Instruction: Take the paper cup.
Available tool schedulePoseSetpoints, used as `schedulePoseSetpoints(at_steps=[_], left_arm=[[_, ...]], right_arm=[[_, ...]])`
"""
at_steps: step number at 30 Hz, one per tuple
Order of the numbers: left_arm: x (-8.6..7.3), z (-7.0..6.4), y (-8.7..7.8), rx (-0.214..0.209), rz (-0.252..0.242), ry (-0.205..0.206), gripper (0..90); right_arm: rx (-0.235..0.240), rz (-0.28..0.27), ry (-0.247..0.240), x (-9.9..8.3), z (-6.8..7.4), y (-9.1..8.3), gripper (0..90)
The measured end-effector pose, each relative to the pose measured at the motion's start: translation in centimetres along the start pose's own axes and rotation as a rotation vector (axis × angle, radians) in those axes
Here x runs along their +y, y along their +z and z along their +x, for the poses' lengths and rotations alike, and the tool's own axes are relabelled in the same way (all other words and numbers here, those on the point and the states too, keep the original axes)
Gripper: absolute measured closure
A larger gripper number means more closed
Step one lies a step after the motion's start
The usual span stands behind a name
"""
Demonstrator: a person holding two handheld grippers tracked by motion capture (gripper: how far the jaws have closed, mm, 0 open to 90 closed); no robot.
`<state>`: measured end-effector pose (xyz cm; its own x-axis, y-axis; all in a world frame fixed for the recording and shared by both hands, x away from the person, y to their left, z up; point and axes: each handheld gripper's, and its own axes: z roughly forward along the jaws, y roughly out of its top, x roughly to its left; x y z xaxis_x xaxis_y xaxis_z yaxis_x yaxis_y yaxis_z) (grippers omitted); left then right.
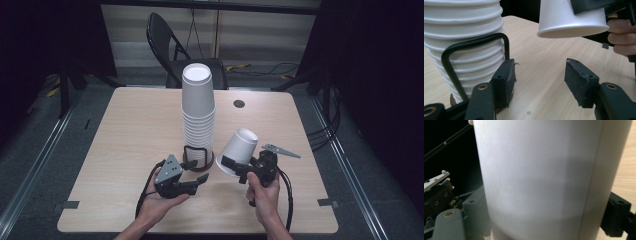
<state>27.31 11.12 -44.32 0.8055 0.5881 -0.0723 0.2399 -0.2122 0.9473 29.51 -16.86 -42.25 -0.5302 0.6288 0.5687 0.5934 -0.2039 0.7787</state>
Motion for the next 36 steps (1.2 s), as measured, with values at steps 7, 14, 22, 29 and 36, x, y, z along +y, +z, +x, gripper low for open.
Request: schedulePoseSetpoints(at_steps=[7, 14, 22, 29, 36], left_arm=[[0.0, 0.1, 0.2, -0.02, -0.005, -0.005, 41.9], [0.0, 0.0, 0.5, -0.04, -0.013, -0.005, 42.2], [0.0, -0.3, 0.5, -0.03, -0.03, 0.004, 46.5], [-0.3, -0.3, 0.5, -0.006, -0.053, 0.013, 50.8], [-0.3, -0.5, 0.7, -0.012, -0.056, 0.019, 56.2]], right_arm=[[0.021, -0.01, 0.067, -0.6, -0.1, 0.1, 14.9], [0.049, -0.012, 0.119, -0.8, -0.2, 0.1, 14.9], [0.102, -0.003, 0.209, -1.5, -0.4, 0.4, 14.9], [0.16, 0.011, 0.295, -2.1, -0.4, 0.9, 14.8], [0.184, 0.033, 0.335, -2.8, -0.3, 1.3, 14.8]])
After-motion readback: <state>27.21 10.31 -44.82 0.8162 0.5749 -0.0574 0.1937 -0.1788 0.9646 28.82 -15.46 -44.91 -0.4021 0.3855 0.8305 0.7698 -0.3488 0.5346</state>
